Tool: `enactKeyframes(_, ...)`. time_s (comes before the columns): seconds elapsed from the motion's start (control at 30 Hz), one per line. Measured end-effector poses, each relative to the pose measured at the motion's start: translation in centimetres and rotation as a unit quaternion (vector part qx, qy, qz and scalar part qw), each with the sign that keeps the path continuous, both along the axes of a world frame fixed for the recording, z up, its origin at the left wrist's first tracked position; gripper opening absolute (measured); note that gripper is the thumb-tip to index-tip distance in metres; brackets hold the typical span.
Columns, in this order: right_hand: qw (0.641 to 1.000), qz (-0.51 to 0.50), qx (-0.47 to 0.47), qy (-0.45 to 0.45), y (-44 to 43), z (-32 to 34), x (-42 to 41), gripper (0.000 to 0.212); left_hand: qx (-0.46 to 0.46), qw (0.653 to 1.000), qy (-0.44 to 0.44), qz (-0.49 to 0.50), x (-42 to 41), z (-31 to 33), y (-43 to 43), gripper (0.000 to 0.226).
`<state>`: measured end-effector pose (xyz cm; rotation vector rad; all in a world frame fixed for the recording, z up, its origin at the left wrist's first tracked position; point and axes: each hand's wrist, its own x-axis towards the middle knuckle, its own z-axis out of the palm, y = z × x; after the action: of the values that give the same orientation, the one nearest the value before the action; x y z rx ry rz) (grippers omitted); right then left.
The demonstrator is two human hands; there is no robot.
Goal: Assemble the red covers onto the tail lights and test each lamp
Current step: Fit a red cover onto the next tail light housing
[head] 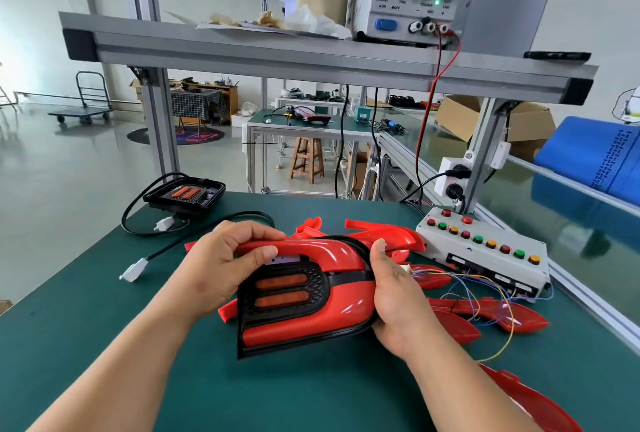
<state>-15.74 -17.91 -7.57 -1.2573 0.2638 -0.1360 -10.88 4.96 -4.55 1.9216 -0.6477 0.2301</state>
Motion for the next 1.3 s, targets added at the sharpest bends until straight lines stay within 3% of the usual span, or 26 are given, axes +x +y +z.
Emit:
enactKeyframes(0.23,1.0,0.011,0.0,-0.009,0.2,0.2,-0.3,0.062,0.049,0.99,-0.132,0.03,0.0,-0.5,-0.9,0.019)
enactKeyframes(0.6,0.998,0.014,-0.019,-0.058,0.6,0.7,-0.7,0.079,0.095,0.979,-0.175,0.042,0.1,-0.2,-0.7,0.022)
enactKeyframes(0.8,0.997,0.024,-0.013,-0.072,0.5,0.6,-0.7,0.067,0.079,0.974,-0.195,0.083,-0.1,-0.7,-1.8,0.024)
enactKeyframes(0.87,0.997,0.022,-0.008,-0.076,0.5,0.5,-0.7,0.062,0.056,0.982,-0.157,0.089,0.1,-1.1,-1.7,0.031)
enactKeyframes(0.97,0.996,0.014,0.015,-0.082,0.4,0.5,-0.6,0.056,-0.076,0.996,0.032,0.016,-0.4,-1.2,-1.5,0.035)
enactKeyframes(1.07,0.996,0.015,0.031,-0.085,0.1,0.6,-0.6,0.056,-0.213,0.952,0.217,-0.039,-0.6,-1.3,-1.8,0.035)
enactKeyframes(1.2,0.995,0.022,0.034,-0.086,0.0,0.5,-0.7,0.055,-0.283,0.906,0.306,-0.077,-1.0,-1.5,-2.7,0.023)
enactKeyframes(1.3,0.995,0.037,0.034,-0.084,0.1,0.5,-0.9,0.052,-0.303,0.9,0.307,-0.066,-1.4,-1.2,-3.1,0.022)
